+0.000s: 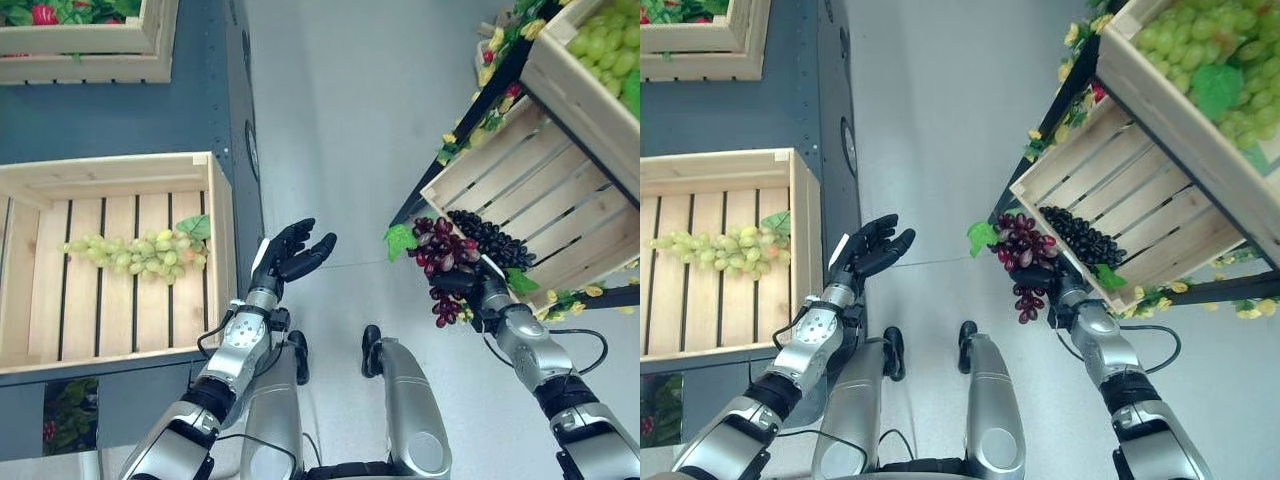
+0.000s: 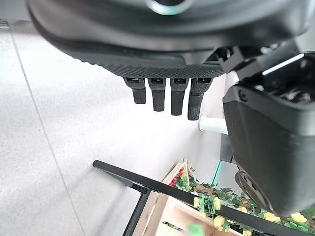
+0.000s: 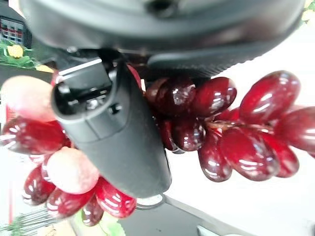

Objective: Pick up the fruits from the basket on one side to the basket on the other side

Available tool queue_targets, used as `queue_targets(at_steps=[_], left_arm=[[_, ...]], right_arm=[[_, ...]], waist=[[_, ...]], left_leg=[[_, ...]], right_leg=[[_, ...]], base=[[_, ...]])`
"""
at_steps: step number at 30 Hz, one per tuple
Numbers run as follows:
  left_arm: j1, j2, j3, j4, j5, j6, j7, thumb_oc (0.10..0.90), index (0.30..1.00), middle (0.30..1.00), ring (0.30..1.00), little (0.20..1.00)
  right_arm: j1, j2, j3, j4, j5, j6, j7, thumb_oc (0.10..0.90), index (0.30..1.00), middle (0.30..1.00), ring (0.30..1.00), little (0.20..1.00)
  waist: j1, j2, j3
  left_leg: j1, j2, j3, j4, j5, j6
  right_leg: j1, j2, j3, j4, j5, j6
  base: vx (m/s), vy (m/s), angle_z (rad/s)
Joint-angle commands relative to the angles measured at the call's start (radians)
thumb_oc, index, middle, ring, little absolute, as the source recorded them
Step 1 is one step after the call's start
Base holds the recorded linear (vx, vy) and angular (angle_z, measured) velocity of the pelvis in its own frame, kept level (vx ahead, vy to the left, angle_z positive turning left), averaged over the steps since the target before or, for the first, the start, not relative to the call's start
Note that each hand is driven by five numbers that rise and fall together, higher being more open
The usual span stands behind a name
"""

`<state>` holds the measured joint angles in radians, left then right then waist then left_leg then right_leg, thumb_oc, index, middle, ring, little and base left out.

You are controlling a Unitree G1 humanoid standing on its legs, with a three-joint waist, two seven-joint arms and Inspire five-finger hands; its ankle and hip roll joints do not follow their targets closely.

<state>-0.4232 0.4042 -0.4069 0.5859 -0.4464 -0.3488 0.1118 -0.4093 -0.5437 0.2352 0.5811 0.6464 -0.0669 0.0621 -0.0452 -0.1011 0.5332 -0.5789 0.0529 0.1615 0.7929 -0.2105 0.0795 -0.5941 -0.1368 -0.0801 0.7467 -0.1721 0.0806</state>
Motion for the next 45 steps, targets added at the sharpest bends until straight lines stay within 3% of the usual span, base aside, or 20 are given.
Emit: queue_targets(at_steps=[1, 4, 11, 21, 28, 41, 42, 45], left_arm=[[-0.103, -0.032, -0.028, -0.143, -0.002, -0.138, -0.014, 0.8, 0.9, 0.9, 0.9, 0.9], [-0.117, -0.03, -0.04, -0.148, -0.01, -0.129, -0.015, 0.8, 0.9, 0.9, 0.9, 0.9], [-0.106, -0.029, -0.055, -0.165, -0.022, -0.124, -0.004, 0.8, 0.9, 0.9, 0.9, 0.9], [-0.109, 0.021, -0.051, -0.204, -0.025, -0.065, -0.016, 0.8, 0.9, 0.9, 0.9, 0.9], [-0.098, 0.067, -0.072, -0.208, -0.032, -0.056, -0.021, 0.8, 0.9, 0.9, 0.9, 0.9], [-0.1, 0.077, -0.094, -0.221, -0.065, -0.073, -0.038, 0.8, 0.9, 0.9, 0.9, 0.9], [-0.098, 0.079, -0.097, -0.219, -0.067, -0.077, -0.043, 0.8, 0.9, 0.9, 0.9, 0.9], [-0.097, 0.068, -0.107, -0.201, -0.07, -0.091, -0.051, 0.8, 0.9, 0.9, 0.9, 0.9]], right_arm=[[-0.094, -0.109, -0.116, -0.08, 0.086, -0.169, -0.04, 0.4, 0.3, 0.3, 0.3, 0.3], [-0.12, -0.131, -0.138, -0.079, 0.104, -0.183, -0.049, 0.4, 0.3, 0.3, 0.3, 0.3], [-0.171, -0.178, -0.171, -0.079, 0.092, -0.199, -0.092, 0.4, 0.3, 0.3, 0.3, 0.3], [-0.207, -0.282, -0.22, -0.008, 0.111, -0.189, -0.183, 0.4, 0.3, 0.3, 0.3, 0.3], [-0.306, -0.372, -0.23, 0.158, 0.185, -0.139, -0.219, 0.4, 0.3, 0.3, 0.3, 0.3], [-0.454, -0.424, -0.172, 0.275, 0.151, -0.031, -0.266, 0.4, 0.3, 0.3, 0.3, 0.3], [-0.461, -0.427, -0.171, 0.283, 0.149, -0.014, -0.273, 0.8, 0.9, 0.9, 0.9, 0.9], [-0.488, -0.417, -0.15, 0.325, 0.122, 0.026, -0.301, 0.8, 0.9, 0.9, 0.9, 0.9]], waist=[[-0.009, 0.036, -0.013], [-0.017, 0.048, -0.013], [-0.028, 0.058, -0.013], [-0.014, 0.012, -0.013], [0.012, -0.004, -0.013], [0.035, 0.015, -0.013], [0.037, 0.017, -0.013], [0.042, 0.021, -0.013]], left_leg=[[0.071, -0.052, 0.042, 0.075, -0.195, 0.012], [0.006, -0.051, 0.045, 0.136, -0.214, 0.013], [-0.052, -0.045, 0.048, 0.194, -0.225, -0.004], [-0.11, -0.01, 0.019, 0.239, -0.23, -0.009], [-0.101, 0.003, -0.001, 0.222, -0.221, -0.014], [-0.112, -0.002, -0.008, 0.204, -0.209, -0.018], [-0.109, -0.003, -0.008, 0.198, -0.206, -0.018], [-0.095, -0.006, -0.006, 0.177, -0.202, -0.02]], right_leg=[[0.055, 0.049, -0.059, 0.115, -0.104, -0.091], [-0.016, 0.047, -0.059, 0.178, -0.124, -0.098], [-0.068, 0.061, -0.049, 0.218, -0.14, -0.106], [-0.103, 0.098, -0.053, 0.219, -0.113, -0.102], [-0.084, 0.1, -0.069, 0.194, -0.095, -0.1], [-0.096, 0.085, -0.085, 0.199, -0.105, -0.11], [-0.093, 0.085, -0.086, 0.196, -0.104, -0.111], [-0.082, 0.084, -0.087, 0.182, -0.106, -0.11]], base=[[-0.04, -0.04, 0.06], [-0.04, -0.056, 0.03], [-0.01, -0.029, -0.07], [-0.02, -0.079, -0.05], [0.02, -0.068, 0.02], [0.0, -0.01, 0.02], [0.01, -0.013, 0.11], [0.01, 0.002, 0.05]])
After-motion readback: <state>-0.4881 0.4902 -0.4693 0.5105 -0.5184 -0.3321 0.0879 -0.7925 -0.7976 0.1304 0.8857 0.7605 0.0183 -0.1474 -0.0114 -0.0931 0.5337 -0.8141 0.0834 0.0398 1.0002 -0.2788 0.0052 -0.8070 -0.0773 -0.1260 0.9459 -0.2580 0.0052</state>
